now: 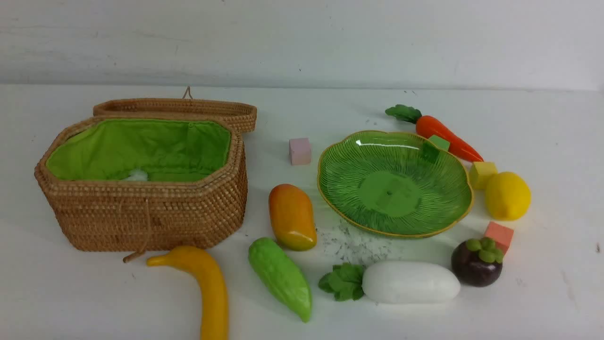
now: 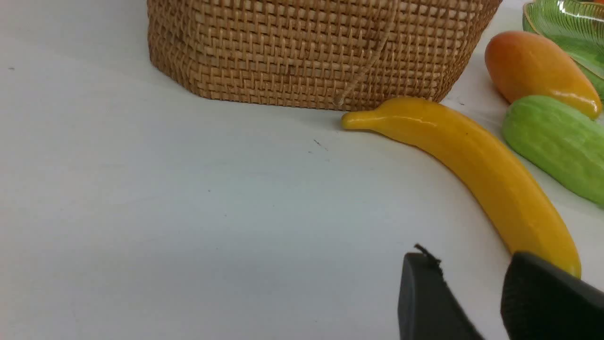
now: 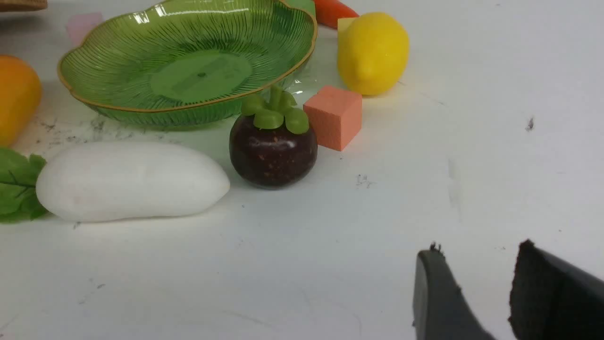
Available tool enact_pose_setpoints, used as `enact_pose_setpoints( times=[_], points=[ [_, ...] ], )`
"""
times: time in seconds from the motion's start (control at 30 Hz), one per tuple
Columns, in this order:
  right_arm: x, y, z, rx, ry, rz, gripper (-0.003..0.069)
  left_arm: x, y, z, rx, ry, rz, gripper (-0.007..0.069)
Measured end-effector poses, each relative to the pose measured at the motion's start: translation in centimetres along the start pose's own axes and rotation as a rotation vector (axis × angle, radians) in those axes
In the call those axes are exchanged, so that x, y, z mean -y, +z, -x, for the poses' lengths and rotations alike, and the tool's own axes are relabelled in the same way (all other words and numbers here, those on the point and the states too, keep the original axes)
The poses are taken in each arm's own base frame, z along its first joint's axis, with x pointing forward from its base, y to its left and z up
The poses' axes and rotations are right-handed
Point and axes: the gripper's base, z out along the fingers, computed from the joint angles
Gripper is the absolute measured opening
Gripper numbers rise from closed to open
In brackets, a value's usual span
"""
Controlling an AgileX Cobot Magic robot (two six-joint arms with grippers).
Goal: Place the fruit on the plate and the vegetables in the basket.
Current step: Use the left arm to grab a banana and put it into the right plate
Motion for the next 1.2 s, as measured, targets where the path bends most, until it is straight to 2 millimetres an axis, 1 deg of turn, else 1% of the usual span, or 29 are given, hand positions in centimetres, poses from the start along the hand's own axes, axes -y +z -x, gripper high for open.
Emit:
enact_pose_setpoints(
  times=[0.87, 0.93, 1.0, 1.03, 1.07, 1.2],
  points=[
    [0.0, 0.0, 0.0, 0.0, 0.0, 0.0, 0.024, 0.0, 0.0, 0.1, 0.01, -0.008, -0.004, 0.0239],
    [0.0, 0.0, 0.0, 0.0, 0.0, 0.0, 0.024, 0.3, 0.0, 0.5, 0.052, -0.093, -0.032, 0.0239],
    [0.0, 0.0, 0.0, 0.0, 0.0, 0.0, 0.024, 0.6, -0.1, 1.1, 0.107, -0.279, -0.081, 0.0239],
    [0.0, 0.0, 0.0, 0.0, 0.0, 0.0, 0.024, 0.7, -0.1, 1.3, 0.125, -0.341, -0.096, 0.0239],
    [0.0, 0.0, 0.0, 0.0, 0.0, 0.0, 0.024, 0.8, -0.2, 1.5, 0.142, -0.459, -0.124, 0.0239],
    [0.0, 0.0, 0.0, 0.0, 0.0, 0.0, 0.024, 0.9, -0.3, 2.1, 0.189, -0.707, -0.182, 0.0239]
  ],
)
